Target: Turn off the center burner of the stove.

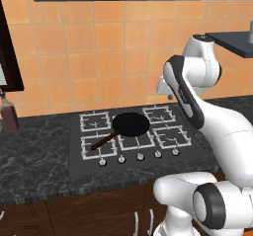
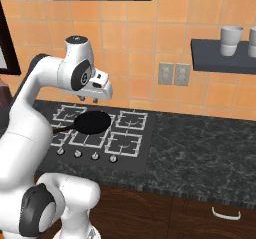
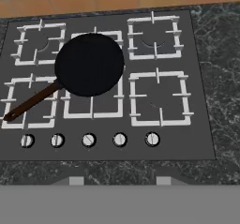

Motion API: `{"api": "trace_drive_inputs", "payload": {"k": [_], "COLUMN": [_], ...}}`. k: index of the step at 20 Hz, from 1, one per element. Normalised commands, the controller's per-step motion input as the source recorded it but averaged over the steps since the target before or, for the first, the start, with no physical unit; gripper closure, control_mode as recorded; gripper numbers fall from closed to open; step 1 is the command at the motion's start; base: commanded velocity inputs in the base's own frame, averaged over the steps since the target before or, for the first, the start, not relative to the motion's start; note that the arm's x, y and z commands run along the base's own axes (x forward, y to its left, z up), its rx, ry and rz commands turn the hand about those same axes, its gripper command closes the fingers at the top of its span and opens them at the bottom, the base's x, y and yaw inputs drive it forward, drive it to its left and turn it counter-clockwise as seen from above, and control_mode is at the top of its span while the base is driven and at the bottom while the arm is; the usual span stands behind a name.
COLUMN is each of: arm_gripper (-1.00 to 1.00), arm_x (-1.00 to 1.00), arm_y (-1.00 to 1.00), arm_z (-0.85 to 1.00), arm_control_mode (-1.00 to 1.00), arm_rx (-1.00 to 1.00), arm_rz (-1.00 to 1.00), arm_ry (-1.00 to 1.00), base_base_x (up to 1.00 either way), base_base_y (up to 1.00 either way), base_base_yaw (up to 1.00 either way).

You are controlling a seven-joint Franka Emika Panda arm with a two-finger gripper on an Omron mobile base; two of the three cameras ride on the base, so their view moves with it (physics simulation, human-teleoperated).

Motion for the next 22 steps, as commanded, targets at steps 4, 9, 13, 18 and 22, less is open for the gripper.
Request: {"api": "trace_drive_inputs", "payload": {"k": [4,9,13,18,22], "arm_gripper": [-1.0,-1.0,-1.0,-1.0,-1.0], "arm_x": [-0.4,-0.53,-0.15,0.0,0.0], "arm_y": [0.14,0.73,0.6,0.12,0.15], "arm_z": [-0.06,-0.43,-0.62,-0.75,-0.86], "arm_control_mode": [-1.0,-1.0,-1.0,-1.0,-1.0], "arm_rx": [-0.03,-0.06,-0.01,-0.01,-0.09], "arm_rz": [0.01,0.1,0.18,0.27,0.23], "arm_ry": [-0.03,0.01,0.04,0.01,0.0], "base_base_x": [0.0,0.0,0.0,0.0,0.0], "base_base_y": [0.0,0.0,0.0,0.0,0.0], "base_base_yaw": [0.0,0.0,0.0,0.0,0.0]}}
